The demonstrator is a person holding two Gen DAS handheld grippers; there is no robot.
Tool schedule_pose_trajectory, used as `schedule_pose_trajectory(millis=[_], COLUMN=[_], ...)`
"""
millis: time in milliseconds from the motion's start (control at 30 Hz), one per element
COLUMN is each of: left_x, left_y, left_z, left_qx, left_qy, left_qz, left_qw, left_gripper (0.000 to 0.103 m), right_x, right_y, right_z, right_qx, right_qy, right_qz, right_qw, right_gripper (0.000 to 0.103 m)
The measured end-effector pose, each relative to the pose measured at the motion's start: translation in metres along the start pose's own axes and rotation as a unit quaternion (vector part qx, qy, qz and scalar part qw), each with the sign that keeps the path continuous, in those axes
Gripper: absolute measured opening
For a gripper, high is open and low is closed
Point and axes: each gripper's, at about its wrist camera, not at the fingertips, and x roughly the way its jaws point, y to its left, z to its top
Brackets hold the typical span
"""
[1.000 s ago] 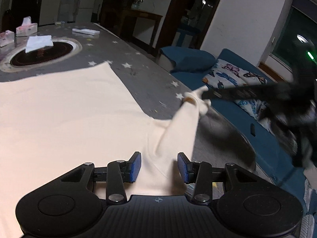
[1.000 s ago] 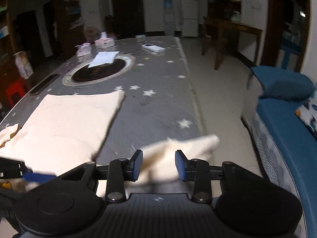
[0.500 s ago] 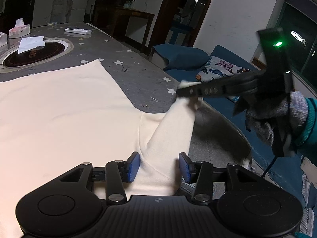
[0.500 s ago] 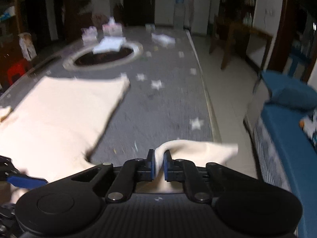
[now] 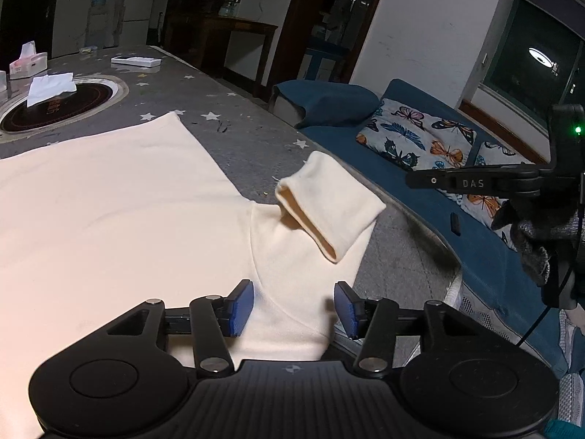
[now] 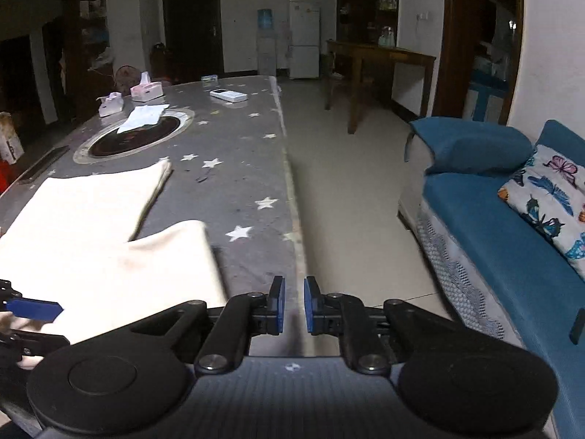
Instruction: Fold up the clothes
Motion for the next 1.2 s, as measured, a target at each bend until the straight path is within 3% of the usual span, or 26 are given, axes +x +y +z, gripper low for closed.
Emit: schedule_pose_trajectory(millis=[67,300,400,533,567,667,767,867,967,1200], left_x=[0.000,0.000,-0.001,-0.001,-0.001,-0.001,-0.001,0.000,0.001,0.001], left_y=[0.000,-0.004,-0.005,-0.007,-0.007,-0.008,-0.010,-0.011,-0.012,-0.016], left_z=[0.000,-0.001,-0.002,-0.004,-0.004,-0.005,-0.006,-0.006,-0.007,-0.009], left_qx=[-0.003,-0.001,0.003,0.011,0.010,0.011,0.015,0.019,0.022,0.034], left_qy=[0.000,0.000,0.000,-0.001,-0.001,-0.002,-0.003,-0.002,-0.002,0.000], left_qz=[0.001,0.004,0.004,0.008,0.007,0.005,0.005,0.005,0.004,0.009], left_qw=[1.0000,1.0000,1.0000,0.9999,0.9999,0.9999,0.9999,0.9998,0.9998,0.9994], left_gripper=[0.053,0.062,0.067,0.072,0.072,0.074,0.079,0.082,0.084,0.089], right_x=[-0.004,-0.001,0.013,0.029,0.032,0.040,0.051,0.055,0.043,0.034], right_y=[0.007,0.072,0.092,0.098,0.094,0.071,0.041,0.009,-0.002,0.052], right_z=[0.001,0.002,-0.005,-0.007,-0.005,0.006,0.017,0.024,0.025,0.015], right_qx=[-0.008,-0.112,-0.159,-0.206,-0.209,-0.178,-0.139,-0.086,-0.051,-0.117], right_qy=[-0.007,-0.005,0.005,0.001,-0.003,-0.004,-0.011,-0.009,-0.018,-0.011], right_qz=[0.028,0.128,0.129,0.094,0.077,0.049,-0.026,-0.065,-0.037,0.104], right_qw=[1.000,0.986,0.979,0.974,0.975,0.983,0.990,0.994,0.998,0.988], right_gripper=[0.040,0.066,0.073,0.077,0.084,0.087,0.087,0.087,0.088,0.098])
